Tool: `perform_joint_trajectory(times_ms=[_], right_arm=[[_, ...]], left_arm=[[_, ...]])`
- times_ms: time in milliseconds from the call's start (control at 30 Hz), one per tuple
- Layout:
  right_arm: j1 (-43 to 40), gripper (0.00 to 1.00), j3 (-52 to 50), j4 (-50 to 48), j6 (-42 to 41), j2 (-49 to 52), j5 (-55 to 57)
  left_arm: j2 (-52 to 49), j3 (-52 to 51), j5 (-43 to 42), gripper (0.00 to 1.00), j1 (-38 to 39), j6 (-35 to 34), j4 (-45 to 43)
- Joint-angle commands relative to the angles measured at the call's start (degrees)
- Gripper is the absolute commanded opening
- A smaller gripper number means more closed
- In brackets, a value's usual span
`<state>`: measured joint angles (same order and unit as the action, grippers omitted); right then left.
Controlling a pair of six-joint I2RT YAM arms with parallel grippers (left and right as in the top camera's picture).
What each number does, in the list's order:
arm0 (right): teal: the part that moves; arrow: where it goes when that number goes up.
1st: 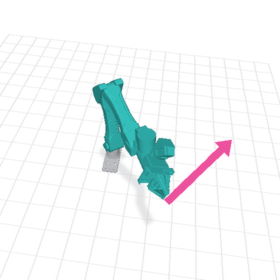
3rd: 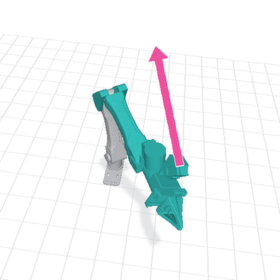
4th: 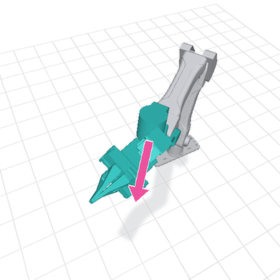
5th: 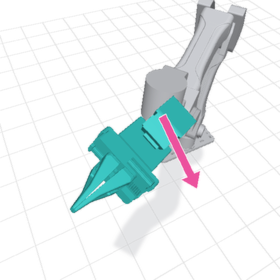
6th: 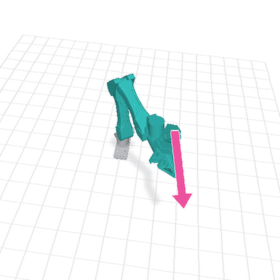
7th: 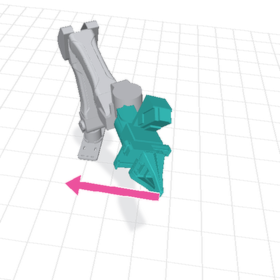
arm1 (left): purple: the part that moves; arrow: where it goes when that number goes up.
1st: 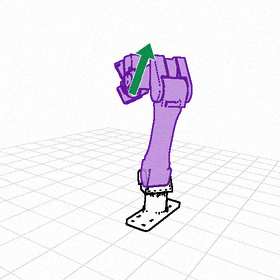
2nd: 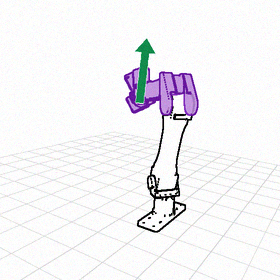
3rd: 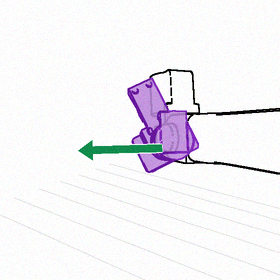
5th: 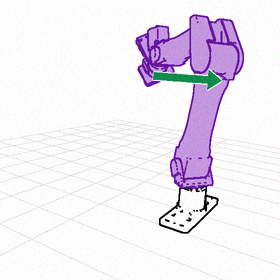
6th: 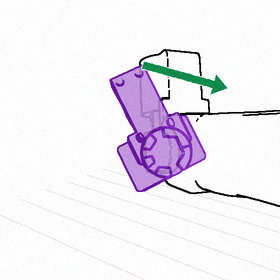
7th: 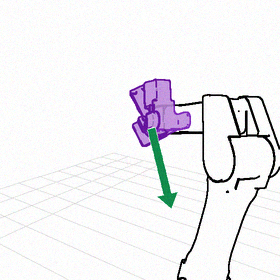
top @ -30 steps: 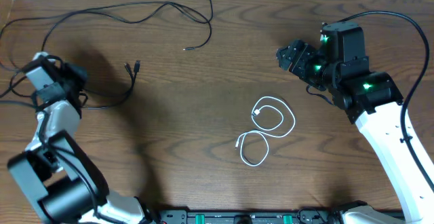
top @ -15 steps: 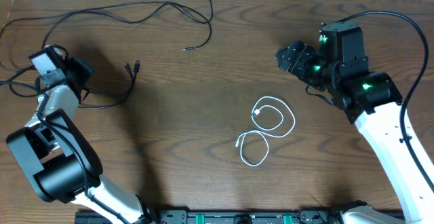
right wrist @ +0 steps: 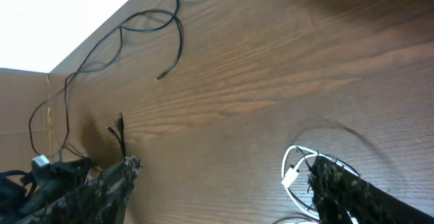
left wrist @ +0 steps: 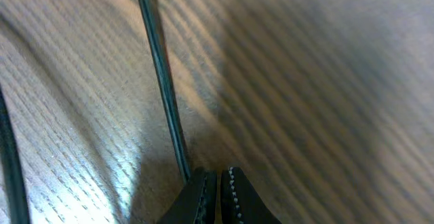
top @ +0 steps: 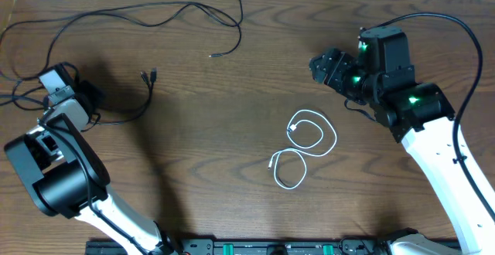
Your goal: Untangle cables
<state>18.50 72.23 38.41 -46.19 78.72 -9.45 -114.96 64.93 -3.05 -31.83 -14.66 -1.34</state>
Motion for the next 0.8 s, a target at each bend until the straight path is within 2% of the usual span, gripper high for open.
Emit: perform_joint_trajectory(times_ms=[0,167,367,767], right_arm=[[0.3,0.81,0.2,0.2,0.4,0.2,-0.2],[0.3,0.81,0.2,0.2,0.4,0.2,-0.2],[0.3,0.81,0.2,0.2,0.4,0.2,-0.2],[0.3,0.82,0.2,0.2,0.4,0.2,-0.1]], left_arm=[[-1.7,0.9,1.0,0.08,-1.1,1.5,0.5],[-1.7,1.0,1.0,0.08,-2.2,1.4,0.5],[-1.1,1.0,1.0,0.08,-3.9,-2.6,0.7],[3.3,1.0,0.9,0.08,-4.2,-2.5,-2.8]])
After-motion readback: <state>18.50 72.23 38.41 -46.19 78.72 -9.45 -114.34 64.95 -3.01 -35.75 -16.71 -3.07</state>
